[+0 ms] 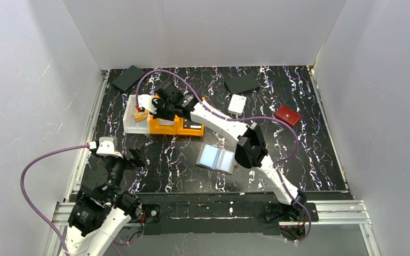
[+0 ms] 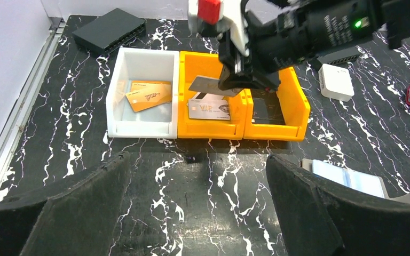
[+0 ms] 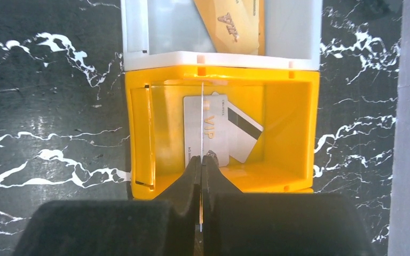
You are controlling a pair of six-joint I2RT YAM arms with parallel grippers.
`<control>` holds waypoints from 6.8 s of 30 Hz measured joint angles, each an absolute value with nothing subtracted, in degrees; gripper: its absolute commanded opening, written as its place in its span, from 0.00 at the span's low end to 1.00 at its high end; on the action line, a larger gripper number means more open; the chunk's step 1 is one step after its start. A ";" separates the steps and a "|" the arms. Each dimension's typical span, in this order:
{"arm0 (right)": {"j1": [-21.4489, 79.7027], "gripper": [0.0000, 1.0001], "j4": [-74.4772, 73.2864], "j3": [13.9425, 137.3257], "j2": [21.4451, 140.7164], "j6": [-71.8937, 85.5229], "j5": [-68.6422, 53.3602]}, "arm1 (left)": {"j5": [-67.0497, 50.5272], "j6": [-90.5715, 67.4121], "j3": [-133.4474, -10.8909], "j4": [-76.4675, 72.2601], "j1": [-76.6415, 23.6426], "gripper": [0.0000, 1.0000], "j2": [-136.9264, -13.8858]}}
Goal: Take the credit cards out of the card holder
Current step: Place the credit card in the storage box, then remove the credit card from the card holder.
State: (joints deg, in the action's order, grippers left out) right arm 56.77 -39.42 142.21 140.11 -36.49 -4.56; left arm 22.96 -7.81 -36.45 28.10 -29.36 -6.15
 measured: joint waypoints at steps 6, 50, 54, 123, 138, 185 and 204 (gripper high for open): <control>56.93 0.01 -39.22 141.88 142.06 -37.30 -2.57 | 23.18 -7.57 -36.42 27.46 -29.36 0.98 -6.15; 56.84 0.34 -35.38 140.73 148.24 -37.67 0.05 | 24.08 -7.49 -36.34 27.22 -29.36 0.98 -4.75; 56.71 0.36 -34.39 140.73 148.24 -37.69 2.09 | 24.08 -7.51 -36.34 27.22 -29.36 0.98 -4.75; 1.61 0.57 -14.76 44.95 68.29 -13.45 -49.87 | 17.12 -29.10 -79.90 32.36 -68.10 0.62 -108.44; 1.61 0.57 -14.79 44.95 68.29 -13.45 -50.33 | 14.85 -28.32 -80.42 32.16 -66.08 0.57 -111.48; 11.55 0.58 -17.04 44.95 72.38 -16.95 -55.35 | -5.23 -42.87 -46.02 3.01 -43.83 0.00 -86.50; 15.20 0.58 -18.41 44.95 74.63 -19.49 -53.91 | 3.66 -40.60 -45.78 14.63 -39.16 0.26 -81.95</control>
State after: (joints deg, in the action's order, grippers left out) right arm 15.20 -18.41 44.95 74.63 -19.49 -53.91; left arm 3.66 -40.60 -45.78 14.63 -39.16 -81.95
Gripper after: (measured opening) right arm 0.575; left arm 0.178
